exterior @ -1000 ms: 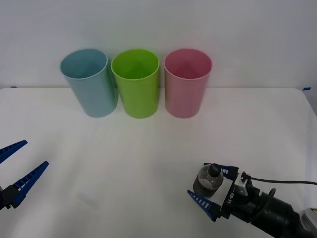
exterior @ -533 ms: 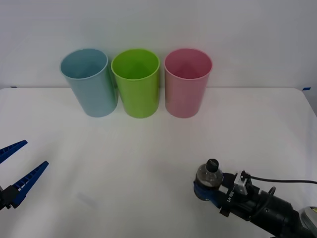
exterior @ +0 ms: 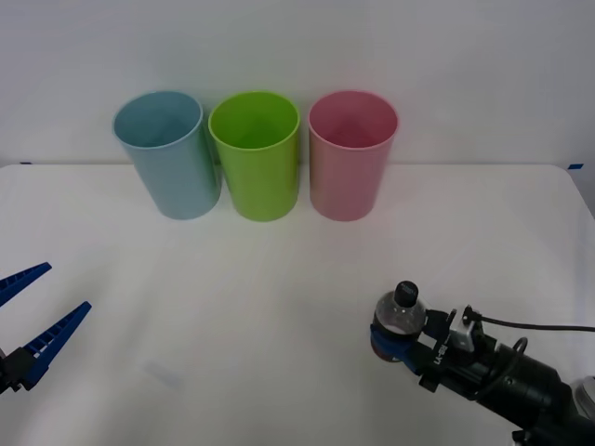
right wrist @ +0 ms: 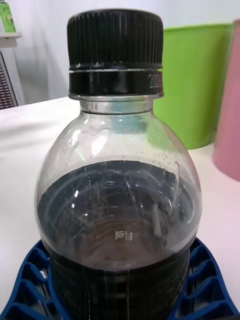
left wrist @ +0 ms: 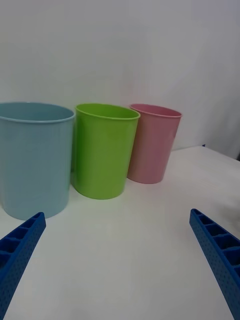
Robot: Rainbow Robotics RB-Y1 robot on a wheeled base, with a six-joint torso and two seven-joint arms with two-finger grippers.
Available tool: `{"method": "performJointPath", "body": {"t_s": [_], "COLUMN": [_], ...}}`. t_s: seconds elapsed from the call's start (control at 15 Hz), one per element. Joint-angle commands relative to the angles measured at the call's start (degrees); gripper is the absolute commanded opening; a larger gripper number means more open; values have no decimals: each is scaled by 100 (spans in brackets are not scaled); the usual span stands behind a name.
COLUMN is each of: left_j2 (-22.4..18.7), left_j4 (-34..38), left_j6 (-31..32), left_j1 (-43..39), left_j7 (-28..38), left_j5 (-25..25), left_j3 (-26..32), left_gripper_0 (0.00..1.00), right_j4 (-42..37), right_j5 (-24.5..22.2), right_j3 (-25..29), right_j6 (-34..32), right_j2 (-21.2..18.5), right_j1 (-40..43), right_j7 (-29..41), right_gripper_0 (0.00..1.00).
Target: Grasp the object on the table and drop it into the matching bin: aluminum can to the light blue bin, PET bottle to the pink bin.
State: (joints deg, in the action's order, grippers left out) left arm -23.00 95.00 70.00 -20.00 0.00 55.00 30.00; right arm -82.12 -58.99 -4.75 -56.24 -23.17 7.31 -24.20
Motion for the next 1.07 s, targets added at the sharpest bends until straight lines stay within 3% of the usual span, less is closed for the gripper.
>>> {"method": "performJointPath", "body": {"t_s": [0.07, 0.8, 1.07], "left_j2": [0, 0, 0], "left_j4": [0, 0, 0], "left_j6": [0, 0, 0], "left_j1": [0, 0, 0], "left_j7": [0, 0, 0], "left_j5": [0, 0, 0], "left_j3": [0, 0, 0], "left_gripper_0": [100, 100, 100], "right_j4": [-340, -2238, -2581], "right_j5": [125, 177, 300], "right_j3": [53, 835, 897], "right_j6": [96, 421, 1001], "right_j2": [-188, -698, -1014], "right_j1": [-1, -80, -493], "right_j7": [276, 2895, 3554], "right_gripper_0": [0, 0, 0]}}
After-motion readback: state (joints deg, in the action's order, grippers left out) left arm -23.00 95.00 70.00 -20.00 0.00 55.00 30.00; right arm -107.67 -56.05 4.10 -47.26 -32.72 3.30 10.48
